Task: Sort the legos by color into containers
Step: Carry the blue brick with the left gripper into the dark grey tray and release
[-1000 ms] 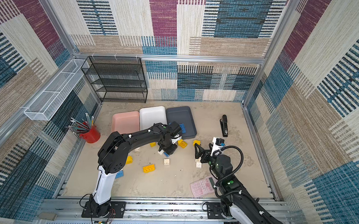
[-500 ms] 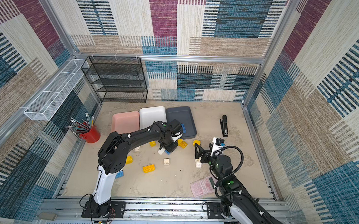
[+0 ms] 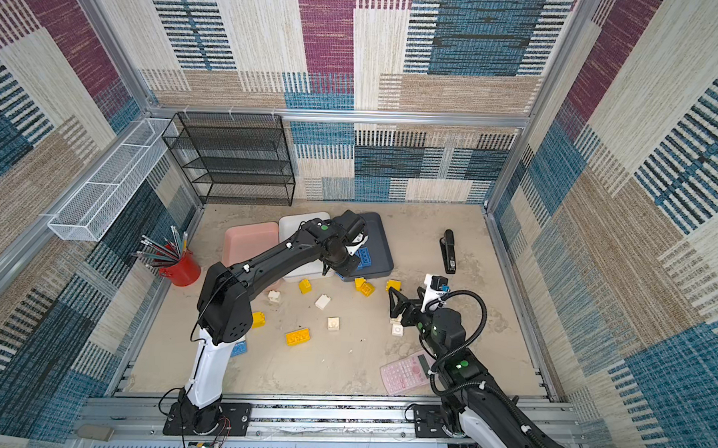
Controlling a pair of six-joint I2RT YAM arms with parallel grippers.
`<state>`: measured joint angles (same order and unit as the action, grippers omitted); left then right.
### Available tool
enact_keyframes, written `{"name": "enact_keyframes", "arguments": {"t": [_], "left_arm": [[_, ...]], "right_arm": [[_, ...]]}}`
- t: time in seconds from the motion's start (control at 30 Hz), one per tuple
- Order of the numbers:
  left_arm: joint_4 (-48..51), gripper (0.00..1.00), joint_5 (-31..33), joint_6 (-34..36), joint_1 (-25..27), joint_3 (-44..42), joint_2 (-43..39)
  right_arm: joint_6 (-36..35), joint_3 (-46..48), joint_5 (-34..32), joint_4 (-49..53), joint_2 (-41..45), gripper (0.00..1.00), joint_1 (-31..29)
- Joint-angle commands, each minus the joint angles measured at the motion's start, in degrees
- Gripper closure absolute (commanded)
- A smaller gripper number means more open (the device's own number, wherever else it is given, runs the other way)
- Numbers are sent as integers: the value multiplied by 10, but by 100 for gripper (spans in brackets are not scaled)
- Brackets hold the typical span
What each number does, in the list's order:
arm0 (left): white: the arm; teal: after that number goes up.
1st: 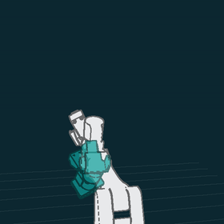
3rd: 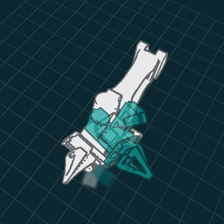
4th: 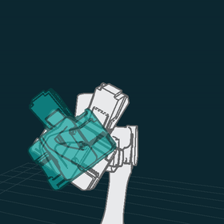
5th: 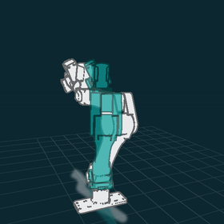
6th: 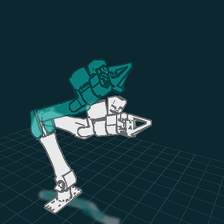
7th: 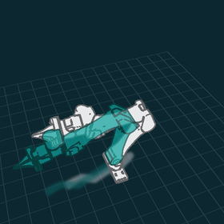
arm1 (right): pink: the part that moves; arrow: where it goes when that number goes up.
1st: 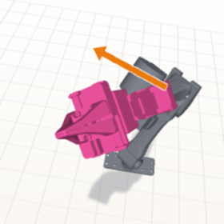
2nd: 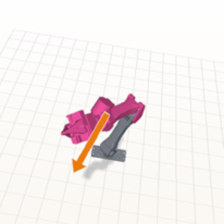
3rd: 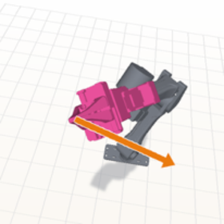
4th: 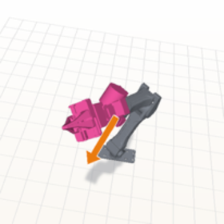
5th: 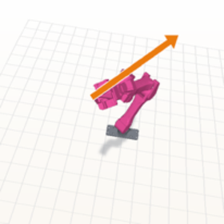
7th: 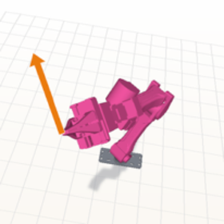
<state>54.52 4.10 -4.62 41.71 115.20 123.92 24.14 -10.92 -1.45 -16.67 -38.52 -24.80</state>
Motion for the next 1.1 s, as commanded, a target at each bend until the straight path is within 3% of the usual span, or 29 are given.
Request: {"name": "enact_keyframes", "arguments": {"t": [0.0,0.53,0.73,1.07], "left_arm": [[28,72,-21,-51,-13,52,27],[19,71,-76,-207,-69,284,186],[12,70,-64,-266,-89,325,228],[-16,65,-79,-279,-95,328,248]], "right_arm": [[7,-5,12,11,5,1,-1],[12,-14,23,56,18,1,0],[15,-20,30,49,-5,1,-1],[10,-29,32,54,-15,1,0]]}}
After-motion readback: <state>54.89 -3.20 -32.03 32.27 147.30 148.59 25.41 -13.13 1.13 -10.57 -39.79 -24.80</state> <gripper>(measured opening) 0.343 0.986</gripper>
